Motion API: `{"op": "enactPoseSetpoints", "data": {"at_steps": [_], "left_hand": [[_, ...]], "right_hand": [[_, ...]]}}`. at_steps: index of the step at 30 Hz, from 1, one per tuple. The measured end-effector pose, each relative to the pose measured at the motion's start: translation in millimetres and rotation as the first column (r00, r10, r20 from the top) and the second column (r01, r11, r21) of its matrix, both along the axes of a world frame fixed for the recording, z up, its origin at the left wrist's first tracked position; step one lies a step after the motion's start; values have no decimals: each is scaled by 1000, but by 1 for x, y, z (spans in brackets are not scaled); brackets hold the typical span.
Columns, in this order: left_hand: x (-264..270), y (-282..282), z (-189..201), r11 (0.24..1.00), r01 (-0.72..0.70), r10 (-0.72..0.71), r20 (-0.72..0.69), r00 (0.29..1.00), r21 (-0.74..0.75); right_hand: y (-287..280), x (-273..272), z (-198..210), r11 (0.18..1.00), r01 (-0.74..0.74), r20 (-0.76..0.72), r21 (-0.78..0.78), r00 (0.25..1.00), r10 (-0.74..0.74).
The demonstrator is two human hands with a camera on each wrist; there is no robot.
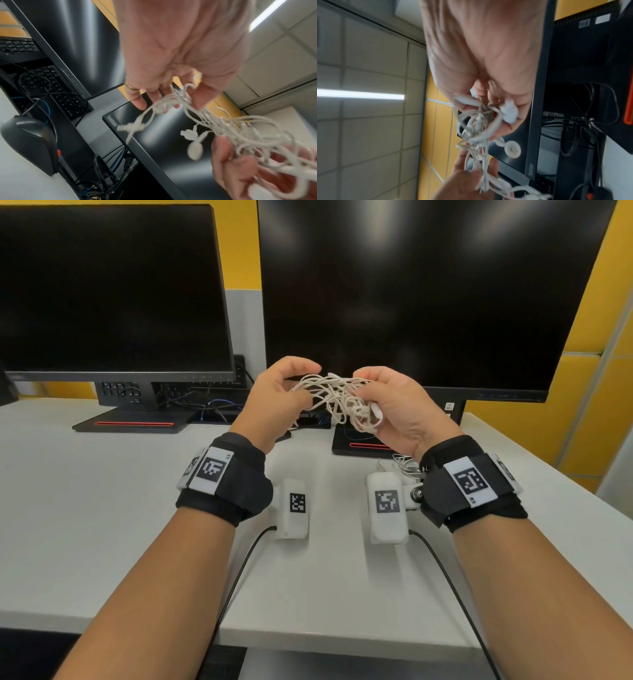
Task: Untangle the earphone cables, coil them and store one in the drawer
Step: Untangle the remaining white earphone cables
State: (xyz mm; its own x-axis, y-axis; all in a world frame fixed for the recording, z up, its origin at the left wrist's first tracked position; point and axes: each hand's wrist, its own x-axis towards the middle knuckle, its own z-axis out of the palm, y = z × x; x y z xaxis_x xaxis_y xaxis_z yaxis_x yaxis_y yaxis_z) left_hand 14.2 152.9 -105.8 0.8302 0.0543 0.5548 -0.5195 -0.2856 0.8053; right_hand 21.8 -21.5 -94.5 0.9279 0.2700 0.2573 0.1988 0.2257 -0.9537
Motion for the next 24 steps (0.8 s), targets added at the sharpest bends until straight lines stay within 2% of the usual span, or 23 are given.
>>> {"op": "enactPoseSetpoints", "data": {"at_steps": [2, 4, 6, 9, 14, 16, 18, 20, 22, 24], "left_hand": [[-5, -2, 1, 990, 127, -127, -10, 992, 67], [-6, -5, 0, 975, 163, -162, -21, 987, 152], [-3, -6, -2, 977, 111, -109, -22, 994, 184], [-1, -6, -2, 988, 52, -50, -17, 999, 147], [1, -4, -1, 997, 40, -36, -50, 998, 72], [0, -4, -1, 997, 73, -73, -61, 995, 6], [-2, -5, -1, 992, 97, -103, -66, 993, -78], [-2, -6, -1, 985, 97, -107, -69, 992, -144], [-2, -6, -1, 985, 76, -89, -79, 993, -156], [-4, -7, -1, 991, 77, -86, -86, 993, -108]], "right_hand": [[-1, 1, 0, 1000, -6, 1, 11, 1000, 6], [-1, 2, -1, 1000, -18, 14, -1, 1000, 18], [0, 3, -2, 998, -58, 22, 6, 998, 57], [0, 2, -2, 995, -99, 15, -2, 995, 99], [-1, 7, -3, 995, 57, -40, -77, 997, -60], [0, 6, -1, 997, 73, -88, 4, 993, -73], [-3, 4, 1, 981, 45, -113, 186, 993, -24], [-5, 3, 2, 967, 25, -72, 252, 997, -7], [-2, 3, 0, 995, 49, 29, 86, 998, -52], [4, 5, -5, 989, 86, 135, -117, 988, -70]]}}
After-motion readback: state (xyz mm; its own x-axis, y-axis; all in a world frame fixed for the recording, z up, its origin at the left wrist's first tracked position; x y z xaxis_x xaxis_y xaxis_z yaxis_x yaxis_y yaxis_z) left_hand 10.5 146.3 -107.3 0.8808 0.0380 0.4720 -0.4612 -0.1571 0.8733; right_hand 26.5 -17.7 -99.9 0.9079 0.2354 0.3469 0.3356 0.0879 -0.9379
